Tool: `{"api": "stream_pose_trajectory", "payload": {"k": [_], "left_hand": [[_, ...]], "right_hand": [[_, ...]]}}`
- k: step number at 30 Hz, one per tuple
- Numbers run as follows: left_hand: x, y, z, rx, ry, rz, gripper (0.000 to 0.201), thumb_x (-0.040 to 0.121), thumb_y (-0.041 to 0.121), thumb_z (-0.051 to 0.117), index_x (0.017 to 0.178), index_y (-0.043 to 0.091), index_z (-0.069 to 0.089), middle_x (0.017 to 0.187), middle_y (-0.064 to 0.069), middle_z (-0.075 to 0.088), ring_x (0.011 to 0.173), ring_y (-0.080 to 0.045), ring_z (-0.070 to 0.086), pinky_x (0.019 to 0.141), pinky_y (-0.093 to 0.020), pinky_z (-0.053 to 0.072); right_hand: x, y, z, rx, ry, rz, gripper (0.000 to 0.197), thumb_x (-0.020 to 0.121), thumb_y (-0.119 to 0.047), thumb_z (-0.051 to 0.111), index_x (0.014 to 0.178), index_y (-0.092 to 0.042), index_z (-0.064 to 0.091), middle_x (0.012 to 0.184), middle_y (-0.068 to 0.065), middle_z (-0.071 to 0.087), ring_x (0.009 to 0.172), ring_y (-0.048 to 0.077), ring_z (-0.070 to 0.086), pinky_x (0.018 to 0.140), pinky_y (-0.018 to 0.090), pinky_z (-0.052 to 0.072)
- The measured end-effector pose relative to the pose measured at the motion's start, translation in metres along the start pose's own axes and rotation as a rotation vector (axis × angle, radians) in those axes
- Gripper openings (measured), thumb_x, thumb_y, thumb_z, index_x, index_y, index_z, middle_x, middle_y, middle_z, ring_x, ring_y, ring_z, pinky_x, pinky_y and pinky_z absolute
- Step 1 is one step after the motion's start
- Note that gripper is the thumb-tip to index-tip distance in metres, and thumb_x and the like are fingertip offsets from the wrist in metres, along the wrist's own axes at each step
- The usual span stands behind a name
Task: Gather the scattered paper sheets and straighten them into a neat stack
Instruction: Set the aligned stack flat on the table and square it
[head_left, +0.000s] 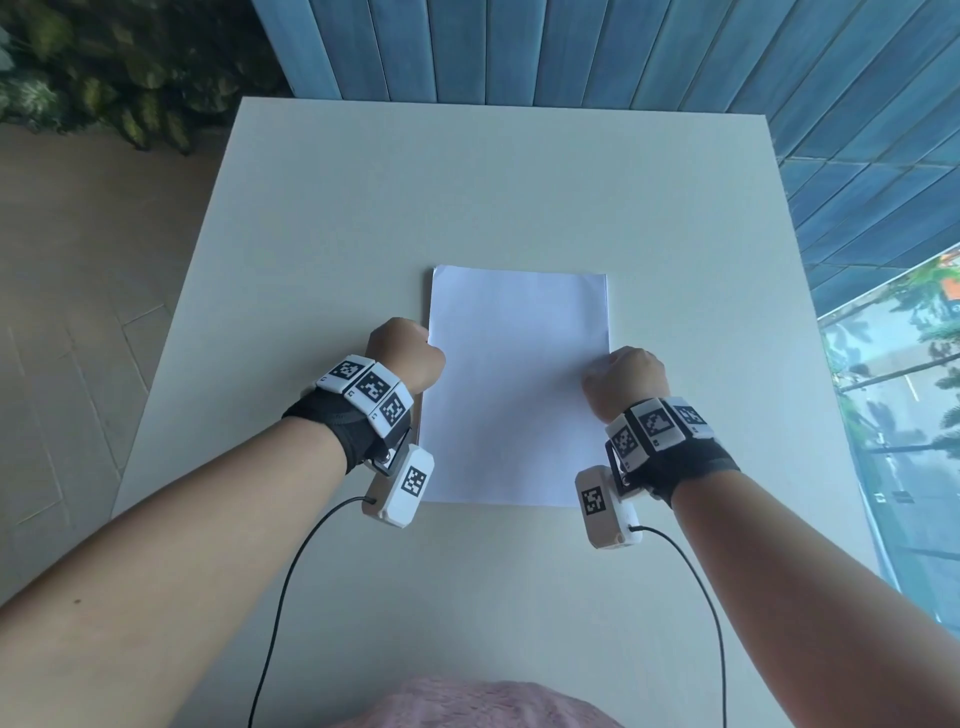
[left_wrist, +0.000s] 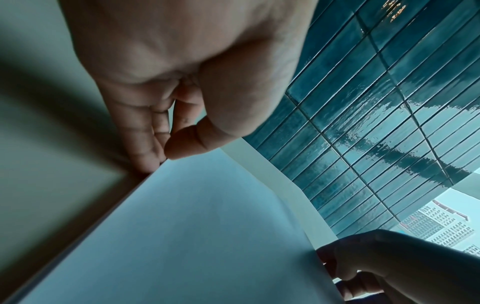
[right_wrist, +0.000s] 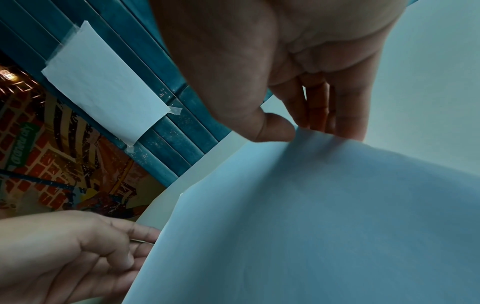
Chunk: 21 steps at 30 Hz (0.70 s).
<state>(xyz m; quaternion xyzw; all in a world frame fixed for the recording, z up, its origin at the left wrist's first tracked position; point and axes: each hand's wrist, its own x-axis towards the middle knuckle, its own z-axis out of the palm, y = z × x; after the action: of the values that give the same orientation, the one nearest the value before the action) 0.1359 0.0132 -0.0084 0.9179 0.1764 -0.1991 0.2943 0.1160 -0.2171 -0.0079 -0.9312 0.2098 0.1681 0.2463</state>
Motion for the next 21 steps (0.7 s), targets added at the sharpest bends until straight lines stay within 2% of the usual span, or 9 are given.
{"api": "stream_pose_trajectory", "payload": {"k": [4,6,9,10,11,12,14,19,21], "left_hand": [[-0.001,0.000,-0.003,-0.006,-0.021,0.002,0.015,0.066,-0.003,0.039,0.066,0.012,0.040,0.070,-0.009,0.028,0.070,-0.020,0.023,0.062,-0.032,0.021],[-0.005,-0.002,-0.003,0.002,-0.032,-0.011,0.017,0.068,-0.002,0.040,0.064,0.014,0.035,0.069,-0.008,0.027,0.068,-0.021,0.023,0.060,-0.031,0.021],[-0.015,-0.010,-0.002,-0.007,-0.053,-0.048,0.024,0.075,0.002,0.047,0.066,0.024,0.040,0.079,-0.005,0.044,0.074,-0.024,0.039,0.067,-0.029,0.035],[-0.021,-0.014,-0.002,-0.018,-0.074,-0.055,0.019,0.079,0.005,0.049,0.077,0.024,0.054,0.090,-0.007,0.054,0.083,-0.027,0.050,0.077,-0.028,0.043],[-0.027,-0.018,-0.001,-0.022,-0.088,-0.060,0.025,0.082,0.007,0.051,0.100,0.018,0.064,0.107,-0.008,0.061,0.098,-0.029,0.058,0.089,-0.031,0.047],[-0.033,-0.024,0.001,-0.029,-0.092,-0.072,0.039,0.083,0.009,0.052,0.122,0.012,0.061,0.123,-0.007,0.062,0.112,-0.028,0.058,0.098,-0.034,0.047],[-0.048,-0.031,0.004,-0.068,-0.104,-0.100,0.051,0.084,0.010,0.052,0.135,0.009,0.053,0.134,-0.007,0.058,0.121,-0.027,0.056,0.103,-0.039,0.046],[-0.076,-0.045,0.014,-0.095,-0.087,-0.108,0.048,0.083,0.013,0.055,0.130,0.010,0.056,0.129,-0.006,0.060,0.118,-0.026,0.056,0.103,-0.035,0.044],[-0.084,-0.045,0.017,-0.131,-0.094,-0.102,0.027,0.077,0.013,0.054,0.100,0.020,0.065,0.105,-0.007,0.061,0.096,-0.027,0.058,0.092,-0.030,0.045]], "right_hand": [[-0.002,0.002,-0.003,0.030,0.011,0.014,0.029,0.086,-0.012,0.049,0.108,0.002,0.061,0.115,0.020,0.062,0.106,0.033,0.056,0.077,0.030,0.042],[-0.004,0.004,-0.004,0.045,0.020,0.018,0.031,0.088,-0.016,0.050,0.112,0.001,0.059,0.121,0.018,0.058,0.105,0.032,0.057,0.075,0.028,0.039],[-0.010,0.011,-0.003,0.051,0.012,0.017,0.035,0.089,-0.019,0.050,0.118,0.000,0.055,0.125,0.017,0.055,0.108,0.031,0.056,0.081,0.030,0.042],[-0.013,0.014,-0.002,0.050,0.012,0.014,0.036,0.089,-0.020,0.049,0.119,-0.001,0.055,0.125,0.017,0.055,0.110,0.030,0.055,0.084,0.031,0.042],[-0.017,0.017,-0.001,0.051,0.012,0.013,0.036,0.090,-0.021,0.048,0.119,-0.001,0.055,0.125,0.017,0.056,0.111,0.030,0.055,0.086,0.031,0.042],[-0.021,0.020,0.000,0.053,0.012,0.013,0.036,0.090,-0.022,0.048,0.119,-0.001,0.055,0.125,0.017,0.056,0.111,0.030,0.055,0.087,0.032,0.042],[-0.030,0.026,0.002,0.061,0.004,0.016,0.037,0.091,-0.023,0.047,0.120,-0.002,0.055,0.124,0.016,0.056,0.111,0.030,0.055,0.087,0.032,0.042],[-0.054,0.041,0.010,0.081,-0.013,-0.003,0.043,0.091,-0.025,0.050,0.127,-0.003,0.051,0.127,0.016,0.054,0.111,0.029,0.055,0.083,0.026,0.037],[-0.061,0.044,0.013,0.090,-0.002,-0.011,0.041,0.090,-0.024,0.050,0.126,-0.004,0.053,0.126,0.015,0.053,0.106,0.029,0.057,0.078,0.025,0.035]]}}
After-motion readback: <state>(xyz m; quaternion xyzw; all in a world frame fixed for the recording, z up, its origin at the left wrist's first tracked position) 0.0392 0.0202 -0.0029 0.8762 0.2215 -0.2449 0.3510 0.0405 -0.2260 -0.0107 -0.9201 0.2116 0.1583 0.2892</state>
